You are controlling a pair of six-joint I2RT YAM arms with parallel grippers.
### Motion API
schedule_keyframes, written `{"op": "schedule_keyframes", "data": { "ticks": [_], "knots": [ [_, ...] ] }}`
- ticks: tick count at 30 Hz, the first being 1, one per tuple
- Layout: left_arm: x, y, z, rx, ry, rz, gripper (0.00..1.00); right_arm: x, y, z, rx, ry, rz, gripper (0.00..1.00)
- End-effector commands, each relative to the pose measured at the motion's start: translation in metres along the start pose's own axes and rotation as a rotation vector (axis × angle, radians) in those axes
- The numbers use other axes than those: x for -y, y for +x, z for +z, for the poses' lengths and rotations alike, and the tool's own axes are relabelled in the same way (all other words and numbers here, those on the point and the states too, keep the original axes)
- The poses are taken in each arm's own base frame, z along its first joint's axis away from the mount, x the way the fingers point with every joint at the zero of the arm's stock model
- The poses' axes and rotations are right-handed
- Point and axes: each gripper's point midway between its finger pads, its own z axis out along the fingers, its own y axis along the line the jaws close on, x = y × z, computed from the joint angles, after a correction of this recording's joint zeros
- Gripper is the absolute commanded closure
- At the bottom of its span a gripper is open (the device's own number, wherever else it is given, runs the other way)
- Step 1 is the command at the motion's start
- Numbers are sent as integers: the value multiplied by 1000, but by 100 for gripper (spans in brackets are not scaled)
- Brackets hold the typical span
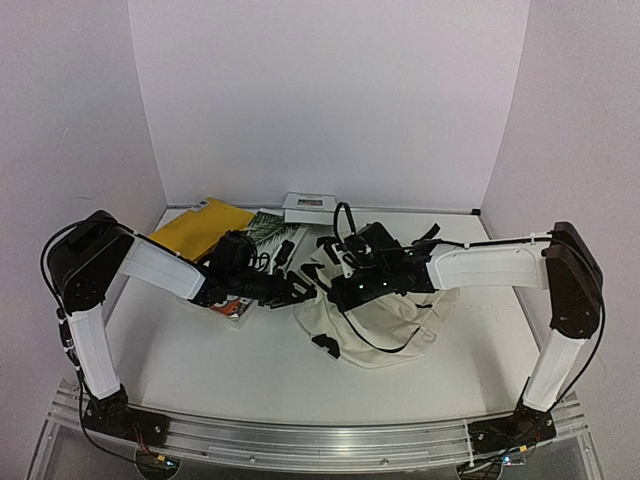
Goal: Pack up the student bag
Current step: Adjust the student bag at the center of the board, then unzip the student bag at the center of the board.
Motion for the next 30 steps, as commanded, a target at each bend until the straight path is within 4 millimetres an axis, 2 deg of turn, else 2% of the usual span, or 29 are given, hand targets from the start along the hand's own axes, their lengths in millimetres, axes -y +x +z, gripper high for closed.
{"op": "schedule_keyframes", "data": {
  "ticks": [1, 10, 11, 13, 14, 15, 16, 17, 18, 21, 25, 30],
  "knots": [
    [21, -22, 5, 41, 70, 51, 43, -20, -31, -25, 110, -85, 1, 100],
    [23, -17, 10, 30, 104, 26, 71, -20, -29, -23, 104, -87, 7, 100],
    [22, -14, 10, 24, 103, 20, 79, -20, -29, -23, 105, -85, 8, 100],
    [21, -12, 10, 24, 98, 12, 89, -20, -30, -24, 107, -84, 13, 100],
    [20, -11, 10, 22, 96, 10, 91, -20, -31, -24, 107, -85, 14, 100],
    [20, -8, 9, 21, 92, 4, 99, -20, -32, -25, 109, -86, 20, 93],
    [19, -7, 8, 21, 90, 2, 100, -20, -33, -25, 111, -88, 22, 87],
    [18, -6, 7, 24, 84, -1, 100, -20, -35, -27, 115, -93, 27, 72],
    [18, -5, 6, 25, 80, -2, 100, -20, -37, -28, 118, -95, 30, 62],
    [11, -1, 3, 29, 45, -21, 100, -18, -44, -34, 133, -110, 52, 44],
    [2, 1, 0, 34, -14, -42, 100, -13, -57, -37, 149, -122, 115, 36],
    [-2, 6, -3, 31, -43, -55, 100, -16, -64, -15, 113, -162, 179, 45]
  ]
}}
